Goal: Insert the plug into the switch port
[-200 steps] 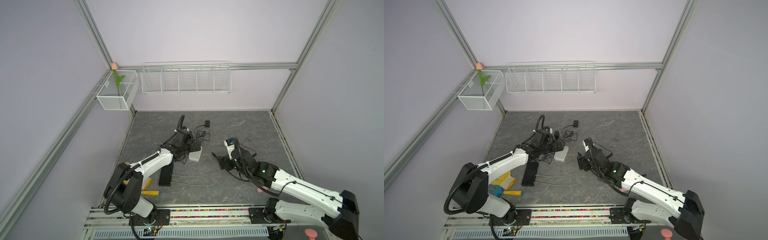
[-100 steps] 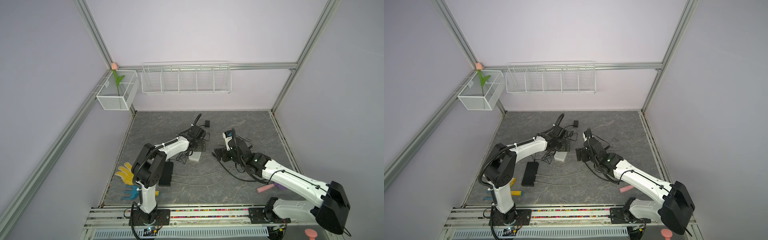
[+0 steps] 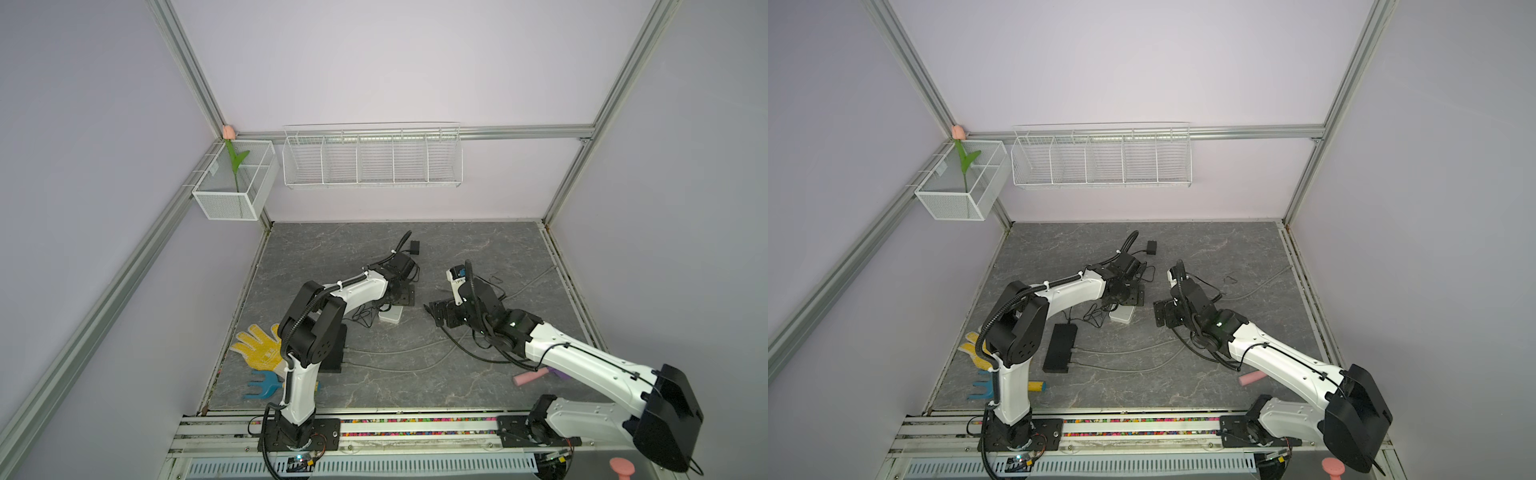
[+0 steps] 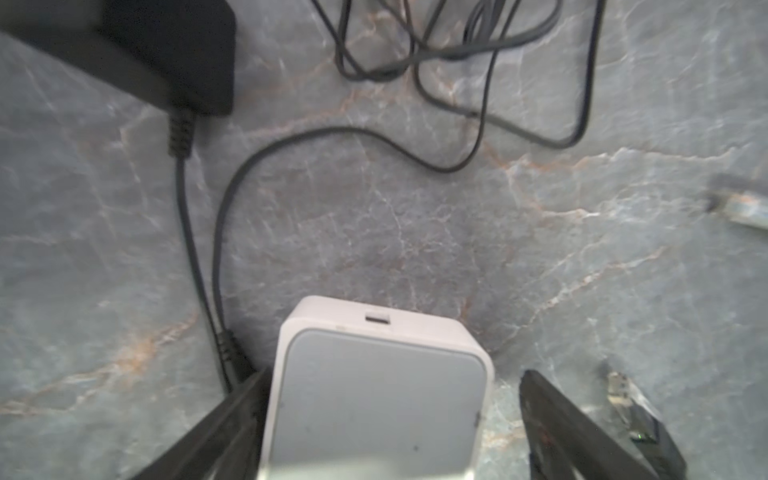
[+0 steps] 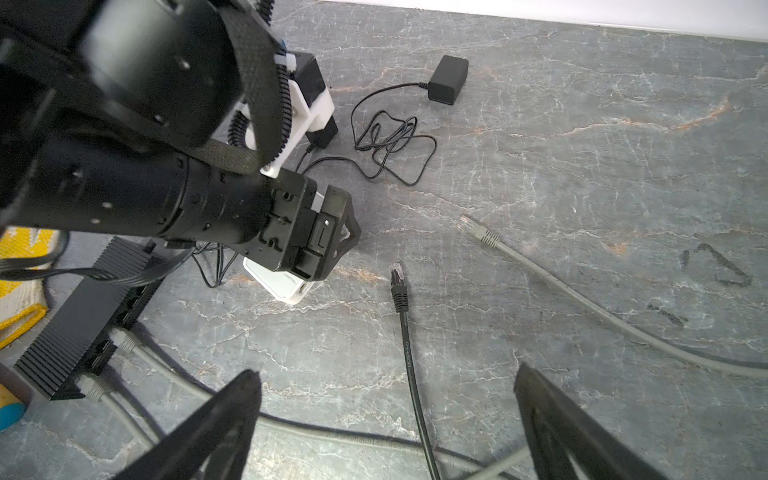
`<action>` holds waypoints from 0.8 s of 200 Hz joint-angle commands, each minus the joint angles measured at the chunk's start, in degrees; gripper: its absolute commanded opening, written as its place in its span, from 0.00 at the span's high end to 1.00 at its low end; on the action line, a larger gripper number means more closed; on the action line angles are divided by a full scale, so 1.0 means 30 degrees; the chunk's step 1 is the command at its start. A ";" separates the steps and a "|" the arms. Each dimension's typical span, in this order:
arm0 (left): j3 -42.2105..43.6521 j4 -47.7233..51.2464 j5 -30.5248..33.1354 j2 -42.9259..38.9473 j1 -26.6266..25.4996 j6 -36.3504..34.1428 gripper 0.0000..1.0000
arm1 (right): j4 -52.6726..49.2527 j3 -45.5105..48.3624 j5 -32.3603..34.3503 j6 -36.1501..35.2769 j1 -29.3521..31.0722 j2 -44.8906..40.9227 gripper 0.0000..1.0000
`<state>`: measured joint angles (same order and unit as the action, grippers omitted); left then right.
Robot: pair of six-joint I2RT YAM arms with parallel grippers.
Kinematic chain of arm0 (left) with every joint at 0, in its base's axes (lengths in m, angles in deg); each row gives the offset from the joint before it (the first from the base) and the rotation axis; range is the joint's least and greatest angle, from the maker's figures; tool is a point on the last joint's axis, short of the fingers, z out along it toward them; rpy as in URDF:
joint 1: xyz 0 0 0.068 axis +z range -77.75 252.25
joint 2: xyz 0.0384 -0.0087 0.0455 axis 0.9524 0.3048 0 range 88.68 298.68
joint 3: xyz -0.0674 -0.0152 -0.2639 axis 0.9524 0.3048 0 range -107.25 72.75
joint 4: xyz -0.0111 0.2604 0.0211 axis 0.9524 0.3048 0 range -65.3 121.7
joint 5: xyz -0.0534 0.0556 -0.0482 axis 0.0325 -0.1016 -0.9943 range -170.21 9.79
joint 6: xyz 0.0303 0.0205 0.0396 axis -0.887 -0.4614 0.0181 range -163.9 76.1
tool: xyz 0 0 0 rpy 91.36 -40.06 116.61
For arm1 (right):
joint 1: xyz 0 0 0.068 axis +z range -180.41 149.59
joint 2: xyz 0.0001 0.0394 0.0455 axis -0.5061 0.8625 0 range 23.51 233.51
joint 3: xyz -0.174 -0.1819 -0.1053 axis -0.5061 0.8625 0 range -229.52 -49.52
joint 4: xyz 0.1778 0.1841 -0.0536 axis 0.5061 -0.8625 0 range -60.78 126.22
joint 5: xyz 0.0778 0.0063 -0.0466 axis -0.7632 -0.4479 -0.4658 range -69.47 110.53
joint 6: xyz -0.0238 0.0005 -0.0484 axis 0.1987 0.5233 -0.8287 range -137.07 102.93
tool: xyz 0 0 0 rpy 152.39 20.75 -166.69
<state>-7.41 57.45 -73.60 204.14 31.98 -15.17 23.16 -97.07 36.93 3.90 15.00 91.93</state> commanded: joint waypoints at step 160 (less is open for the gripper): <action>0.5655 0.0332 0.1695 -0.3716 -0.1489 0.1379 0.40 | -0.1184 -0.0059 -0.0272 -0.0661 -0.0691 -0.0416 0.02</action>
<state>7.73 54.83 -70.17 193.65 27.61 -11.36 21.08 -95.00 37.52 3.60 13.78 87.32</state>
